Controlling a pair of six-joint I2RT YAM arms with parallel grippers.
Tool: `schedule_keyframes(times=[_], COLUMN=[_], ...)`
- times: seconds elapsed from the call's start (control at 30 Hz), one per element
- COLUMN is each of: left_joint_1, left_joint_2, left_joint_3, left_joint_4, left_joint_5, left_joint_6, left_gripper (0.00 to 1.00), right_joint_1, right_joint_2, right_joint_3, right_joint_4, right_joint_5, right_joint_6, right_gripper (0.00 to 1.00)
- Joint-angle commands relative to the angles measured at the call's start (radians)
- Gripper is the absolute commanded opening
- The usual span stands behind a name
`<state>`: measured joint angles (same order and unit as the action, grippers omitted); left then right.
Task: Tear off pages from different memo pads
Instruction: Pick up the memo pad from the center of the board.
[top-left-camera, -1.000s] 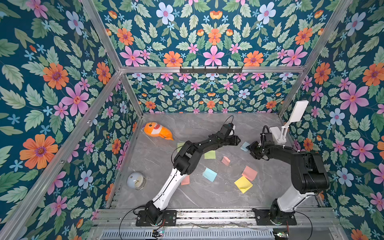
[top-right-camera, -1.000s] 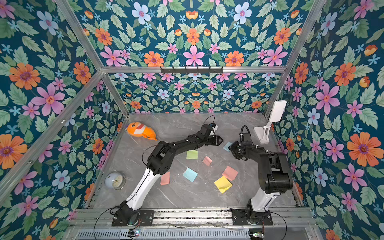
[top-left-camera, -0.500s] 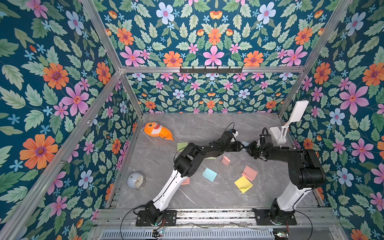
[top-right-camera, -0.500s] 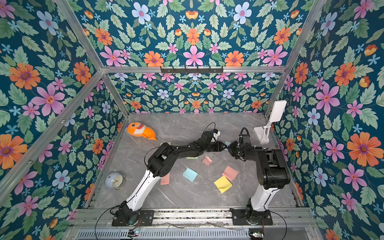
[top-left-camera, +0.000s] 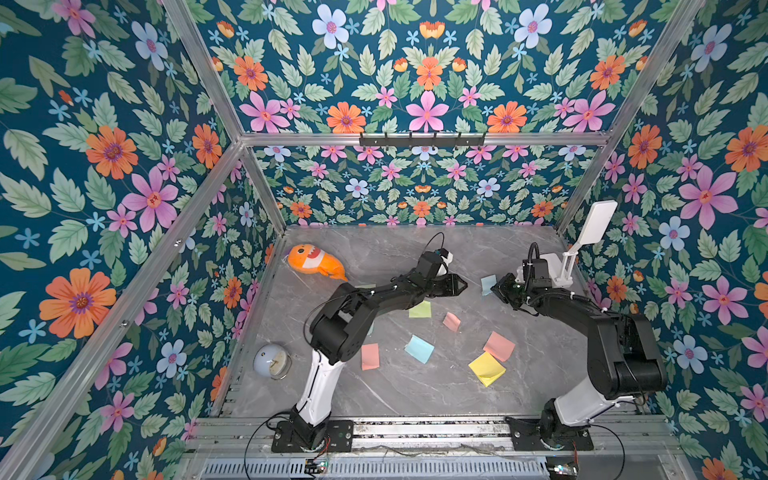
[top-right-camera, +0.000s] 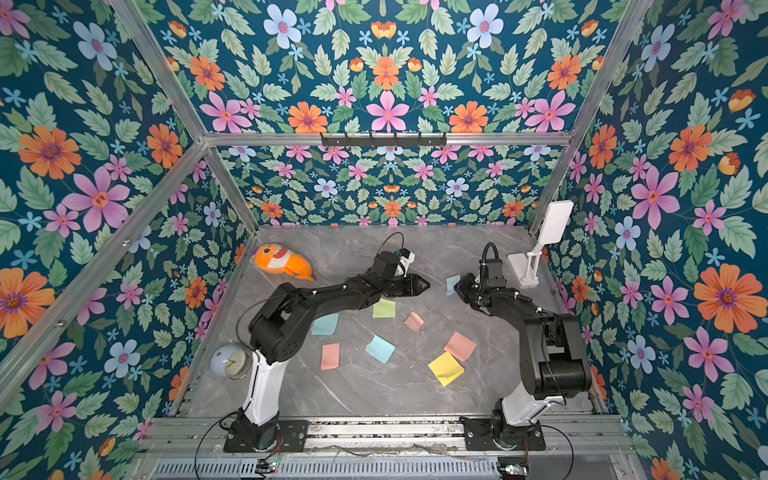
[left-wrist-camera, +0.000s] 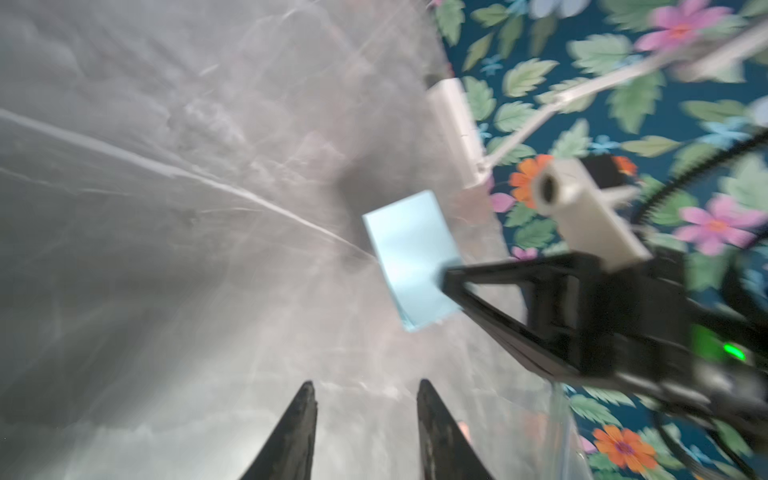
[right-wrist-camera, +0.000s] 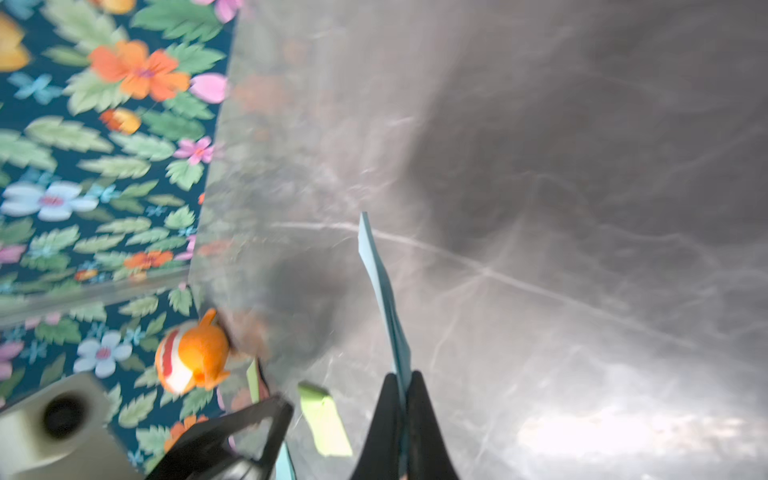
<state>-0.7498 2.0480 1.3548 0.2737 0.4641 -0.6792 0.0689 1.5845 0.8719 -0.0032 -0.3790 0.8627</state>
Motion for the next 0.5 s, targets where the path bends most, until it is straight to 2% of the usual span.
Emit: schedule_keyframes(times=[0.0,0.23,0.33,0.47], left_joint_1=[0.026,0.131,0.134,0.147], left_joint_2=[-0.116,-0.413,-0.482,-0.496], left_joint_3=[-0.116,-0.497,-0.594,-0.656], left_joint_4=[0.036,0.242,0.329,0.414], left_joint_5=[-0.026,-0.014,-0.01,0.076], left_joint_6=[0.063,-0.012,-0.057,-0.142], left_gripper=[0.44,0.52,0.57,0.61], right_joint_1=[0.056,0.271,0.34,0.375], right_joint_2=[-0.041,-0.169,-0.203,-0.227], right_joint_3=[0.01,0.019,0.011,-0.016], right_joint_4=[-0.125,-0.175,-0.137,-0.054], right_joint_5=[-0.051,-0.129,-0.16,-0.221], right_joint_6=[-0.092,-0.115,-0.085,-0.015], right_gripper=[0.03,0.02,0.02,0.02])
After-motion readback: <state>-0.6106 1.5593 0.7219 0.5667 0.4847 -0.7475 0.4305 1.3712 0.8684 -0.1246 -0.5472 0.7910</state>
